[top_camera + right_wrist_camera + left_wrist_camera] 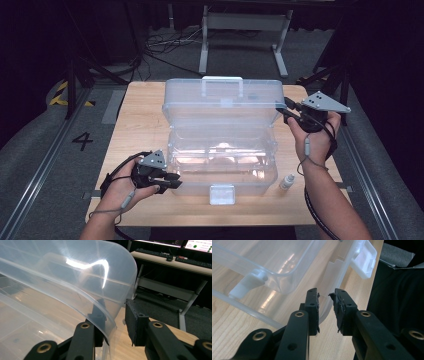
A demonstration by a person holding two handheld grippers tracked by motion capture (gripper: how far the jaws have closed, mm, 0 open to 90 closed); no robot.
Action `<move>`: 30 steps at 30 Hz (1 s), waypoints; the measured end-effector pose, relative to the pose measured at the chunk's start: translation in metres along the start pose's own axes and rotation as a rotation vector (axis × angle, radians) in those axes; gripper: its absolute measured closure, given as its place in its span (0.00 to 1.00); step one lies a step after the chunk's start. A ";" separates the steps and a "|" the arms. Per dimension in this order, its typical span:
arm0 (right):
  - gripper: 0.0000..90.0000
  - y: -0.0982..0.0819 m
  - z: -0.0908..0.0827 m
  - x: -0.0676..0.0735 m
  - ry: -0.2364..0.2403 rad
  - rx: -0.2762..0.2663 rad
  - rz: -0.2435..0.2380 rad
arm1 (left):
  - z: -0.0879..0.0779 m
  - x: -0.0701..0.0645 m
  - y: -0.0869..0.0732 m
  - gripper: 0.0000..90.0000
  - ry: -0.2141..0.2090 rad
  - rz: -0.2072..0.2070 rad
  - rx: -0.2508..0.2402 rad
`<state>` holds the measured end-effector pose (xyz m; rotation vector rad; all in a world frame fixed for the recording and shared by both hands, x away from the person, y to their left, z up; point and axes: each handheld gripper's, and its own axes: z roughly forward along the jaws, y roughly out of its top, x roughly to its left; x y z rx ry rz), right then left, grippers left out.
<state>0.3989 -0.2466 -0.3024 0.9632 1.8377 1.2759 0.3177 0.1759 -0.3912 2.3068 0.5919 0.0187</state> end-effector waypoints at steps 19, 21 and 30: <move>0.81 0.005 0.017 -0.006 -0.046 -0.041 0.010 | 0.000 0.001 0.000 0.82 -0.002 -0.006 -0.002; 0.82 0.006 0.019 -0.007 -0.047 -0.044 0.012 | 0.000 0.001 0.000 0.82 -0.003 -0.007 -0.003; 0.82 0.009 0.029 -0.012 -0.057 -0.059 0.036 | 0.000 0.001 0.000 0.82 -0.006 -0.010 -0.004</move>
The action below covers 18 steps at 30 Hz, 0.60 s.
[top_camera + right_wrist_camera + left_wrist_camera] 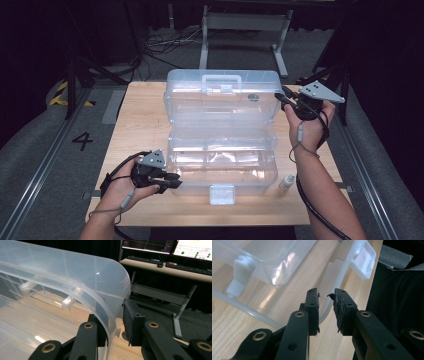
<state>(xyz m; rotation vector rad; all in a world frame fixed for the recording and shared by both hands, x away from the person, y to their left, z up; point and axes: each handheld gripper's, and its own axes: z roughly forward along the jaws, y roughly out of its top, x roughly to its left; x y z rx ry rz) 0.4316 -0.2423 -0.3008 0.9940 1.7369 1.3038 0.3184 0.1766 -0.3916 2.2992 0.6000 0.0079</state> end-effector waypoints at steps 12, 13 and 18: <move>0.85 0.010 0.019 -0.009 -0.002 0.057 0.027 | 0.000 0.000 0.000 0.82 -0.004 -0.004 -0.002; 0.85 0.010 0.019 -0.009 -0.002 0.057 0.027 | 0.000 0.000 0.000 0.82 -0.004 -0.004 -0.002; 0.86 0.013 0.027 -0.012 -0.005 0.082 0.033 | 0.001 0.001 0.000 0.82 -0.006 -0.001 -0.002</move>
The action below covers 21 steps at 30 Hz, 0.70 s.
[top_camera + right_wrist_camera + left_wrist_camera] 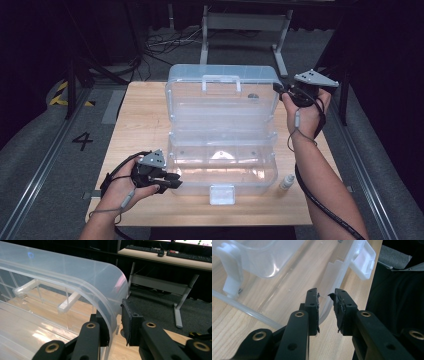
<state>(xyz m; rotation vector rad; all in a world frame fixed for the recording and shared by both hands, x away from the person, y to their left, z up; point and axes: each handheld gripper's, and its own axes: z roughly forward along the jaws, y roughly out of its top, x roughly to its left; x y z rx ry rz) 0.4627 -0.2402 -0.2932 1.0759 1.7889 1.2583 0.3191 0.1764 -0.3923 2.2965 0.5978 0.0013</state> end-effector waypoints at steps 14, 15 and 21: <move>0.88 0.012 0.021 -0.008 -0.002 0.095 0.013 | 0.000 0.001 0.001 0.82 -0.008 -0.002 0.003; 0.88 0.012 0.022 -0.009 -0.003 0.102 0.013 | 0.000 0.001 0.001 0.82 -0.010 -0.003 0.003; 0.88 0.012 0.028 -0.013 0.005 0.108 0.027 | 0.000 0.002 0.001 0.82 -0.012 -0.002 0.005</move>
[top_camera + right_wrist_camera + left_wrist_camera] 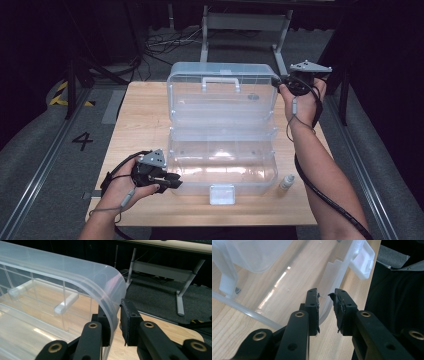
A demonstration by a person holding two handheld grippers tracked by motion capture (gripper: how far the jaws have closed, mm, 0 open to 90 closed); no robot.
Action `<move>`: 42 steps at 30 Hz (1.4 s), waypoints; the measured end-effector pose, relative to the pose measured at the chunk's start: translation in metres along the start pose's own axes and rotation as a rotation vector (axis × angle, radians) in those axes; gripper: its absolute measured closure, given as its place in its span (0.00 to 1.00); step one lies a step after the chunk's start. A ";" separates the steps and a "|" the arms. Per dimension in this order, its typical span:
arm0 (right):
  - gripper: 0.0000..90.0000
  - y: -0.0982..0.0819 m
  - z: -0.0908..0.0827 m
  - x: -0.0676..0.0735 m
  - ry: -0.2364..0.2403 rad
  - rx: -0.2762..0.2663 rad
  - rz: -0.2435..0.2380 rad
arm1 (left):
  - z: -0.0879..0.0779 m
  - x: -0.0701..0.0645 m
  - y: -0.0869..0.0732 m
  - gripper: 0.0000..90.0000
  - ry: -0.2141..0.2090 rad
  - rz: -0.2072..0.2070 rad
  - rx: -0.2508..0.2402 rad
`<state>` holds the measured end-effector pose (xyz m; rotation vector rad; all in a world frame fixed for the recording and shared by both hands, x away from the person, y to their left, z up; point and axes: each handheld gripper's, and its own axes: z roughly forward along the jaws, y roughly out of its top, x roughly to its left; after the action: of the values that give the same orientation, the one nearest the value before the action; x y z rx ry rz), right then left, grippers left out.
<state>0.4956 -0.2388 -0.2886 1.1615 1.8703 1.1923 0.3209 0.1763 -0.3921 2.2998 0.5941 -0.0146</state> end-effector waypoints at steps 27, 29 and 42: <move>0.91 -0.006 0.024 -0.008 -0.005 -0.058 0.016 | 0.001 0.001 0.000 0.82 -0.009 0.000 0.002; 0.91 -0.006 0.025 -0.008 -0.006 -0.061 0.015 | 0.001 0.001 0.000 0.81 -0.010 0.000 0.003; 0.92 -0.012 0.041 -0.013 -0.005 -0.093 -0.001 | 0.002 0.003 0.000 0.81 -0.023 -0.004 -0.003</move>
<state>0.5317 -0.2382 -0.3150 1.1116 1.7917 1.2608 0.3237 0.1767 -0.3942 2.2923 0.5866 -0.0414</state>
